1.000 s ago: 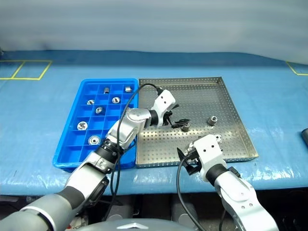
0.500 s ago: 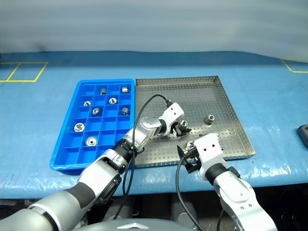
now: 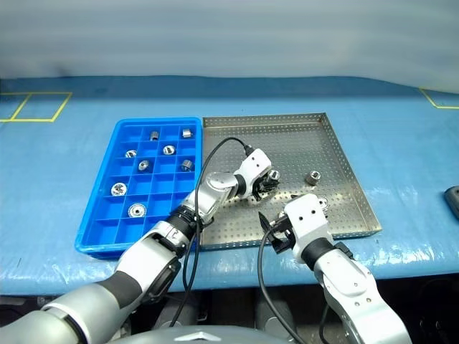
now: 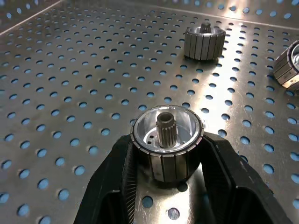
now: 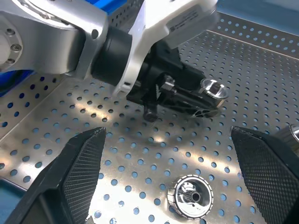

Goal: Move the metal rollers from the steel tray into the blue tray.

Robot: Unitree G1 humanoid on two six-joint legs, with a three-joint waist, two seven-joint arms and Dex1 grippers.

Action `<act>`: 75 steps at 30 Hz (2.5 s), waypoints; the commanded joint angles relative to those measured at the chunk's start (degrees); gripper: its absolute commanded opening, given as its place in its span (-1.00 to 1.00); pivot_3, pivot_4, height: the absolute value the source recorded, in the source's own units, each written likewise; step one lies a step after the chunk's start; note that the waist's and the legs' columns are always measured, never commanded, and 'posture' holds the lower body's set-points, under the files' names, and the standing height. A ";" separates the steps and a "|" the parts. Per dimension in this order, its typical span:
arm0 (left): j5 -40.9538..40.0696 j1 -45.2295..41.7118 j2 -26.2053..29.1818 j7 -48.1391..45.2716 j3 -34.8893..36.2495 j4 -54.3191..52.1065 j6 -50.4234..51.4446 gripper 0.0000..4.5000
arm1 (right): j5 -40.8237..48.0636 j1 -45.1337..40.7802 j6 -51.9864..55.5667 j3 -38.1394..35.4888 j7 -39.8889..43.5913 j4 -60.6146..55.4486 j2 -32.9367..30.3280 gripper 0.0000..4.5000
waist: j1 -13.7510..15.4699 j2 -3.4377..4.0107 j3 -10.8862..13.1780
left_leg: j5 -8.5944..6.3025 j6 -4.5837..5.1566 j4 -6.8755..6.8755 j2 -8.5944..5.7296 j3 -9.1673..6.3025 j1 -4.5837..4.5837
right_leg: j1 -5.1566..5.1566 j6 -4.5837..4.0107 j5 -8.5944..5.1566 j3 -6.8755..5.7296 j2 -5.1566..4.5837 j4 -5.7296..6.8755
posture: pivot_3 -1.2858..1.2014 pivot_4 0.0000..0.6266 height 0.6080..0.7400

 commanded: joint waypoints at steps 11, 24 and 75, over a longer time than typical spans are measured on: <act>-8.47 10.30 11.11 1.70 10.98 -44.68 17.38 -0.25 | 1.24 -15.56 -2.05 5.43 8.48 8.06 -3.98 1.00 | 1.27 0.02 0.00 | 0.01 0.01 -0.02 0.00 0.01 0.09 | 0.03 0.03 0.03 0.06 0.09 0.06 | 0.12 -0.52 1.00; -8.85 36.53 26.93 7.58 21.01 -77.61 30.15 -0.25 | 0.37 -30.03 -10.33 17.32 18.70 22.66 -1.57 1.00 | 6.33 -0.03 0.03 | 0.02 0.00 -0.06 0.11 -0.07 0.08 | 0.06 0.03 0.02 -0.02 0.00 0.01 | 0.31 -0.52 1.00; -13.68 48.86 29.20 13.85 21.36 -84.83 42.75 0.77 | -2.13 -31.39 -14.92 20.71 22.77 28.73 4.28 1.00 | 21.90 -0.05 0.01 | -0.17 -0.41 -0.09 0.19 0.26 -0.65 | -0.83 -0.32 -0.19 -0.49 0.10 0.04 | 0.33 -0.52 1.00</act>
